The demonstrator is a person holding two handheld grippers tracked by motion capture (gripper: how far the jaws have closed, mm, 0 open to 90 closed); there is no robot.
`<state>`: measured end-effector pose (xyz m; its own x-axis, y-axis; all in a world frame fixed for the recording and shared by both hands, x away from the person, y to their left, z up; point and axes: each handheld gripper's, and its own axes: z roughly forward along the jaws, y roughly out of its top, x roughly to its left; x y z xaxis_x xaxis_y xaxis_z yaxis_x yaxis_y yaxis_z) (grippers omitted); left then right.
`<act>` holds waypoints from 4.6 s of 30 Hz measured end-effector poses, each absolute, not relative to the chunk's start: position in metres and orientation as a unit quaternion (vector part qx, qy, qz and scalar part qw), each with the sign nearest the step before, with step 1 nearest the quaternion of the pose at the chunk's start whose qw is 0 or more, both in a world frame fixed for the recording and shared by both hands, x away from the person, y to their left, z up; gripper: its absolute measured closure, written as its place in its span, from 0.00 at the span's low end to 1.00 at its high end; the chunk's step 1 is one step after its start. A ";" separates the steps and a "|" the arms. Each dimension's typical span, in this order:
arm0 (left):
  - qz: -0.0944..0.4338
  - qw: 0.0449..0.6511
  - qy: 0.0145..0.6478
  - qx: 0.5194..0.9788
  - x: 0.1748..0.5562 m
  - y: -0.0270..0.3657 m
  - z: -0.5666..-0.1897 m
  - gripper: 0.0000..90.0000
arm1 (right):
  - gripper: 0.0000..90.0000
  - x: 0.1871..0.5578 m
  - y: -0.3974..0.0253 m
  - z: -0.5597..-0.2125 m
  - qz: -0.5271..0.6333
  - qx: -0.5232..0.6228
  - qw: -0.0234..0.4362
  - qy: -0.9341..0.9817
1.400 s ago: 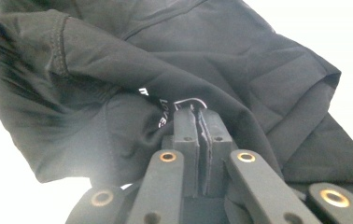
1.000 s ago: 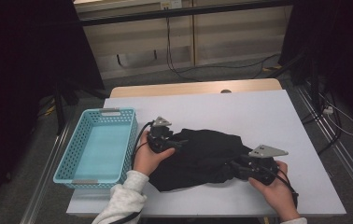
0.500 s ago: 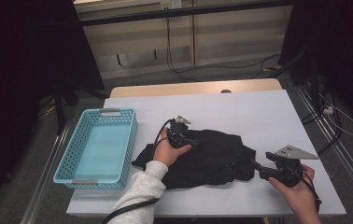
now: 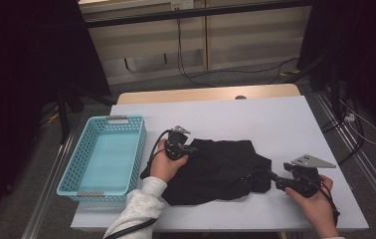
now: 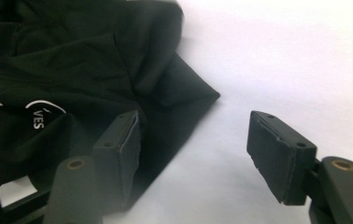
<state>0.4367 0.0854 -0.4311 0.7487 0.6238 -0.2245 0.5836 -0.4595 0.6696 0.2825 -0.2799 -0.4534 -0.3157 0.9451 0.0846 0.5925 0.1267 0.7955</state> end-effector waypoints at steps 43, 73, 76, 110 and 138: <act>0.074 0.383 0.414 0.823 0.425 0.158 -0.406 1.00 | 0.98 0.294 -0.246 -0.456 0.359 0.477 0.123 0.793; 0.035 0.381 0.367 0.848 0.415 0.112 -0.429 0.99 | 0.69 0.280 -0.282 -0.453 0.317 0.568 0.191 0.736; 0.061 0.399 0.371 0.836 0.420 0.110 -0.424 0.70 | 0.97 0.278 -0.279 -0.453 0.321 0.551 0.186 0.747; 0.004 0.370 0.334 0.867 0.456 0.036 -0.444 0.94 | 1.00 0.275 -0.279 -0.451 0.350 0.542 0.176 0.743; 0.072 0.411 0.360 0.835 0.409 0.129 -0.424 0.94 | 0.49 0.286 -0.264 -0.456 0.360 0.603 0.152 0.695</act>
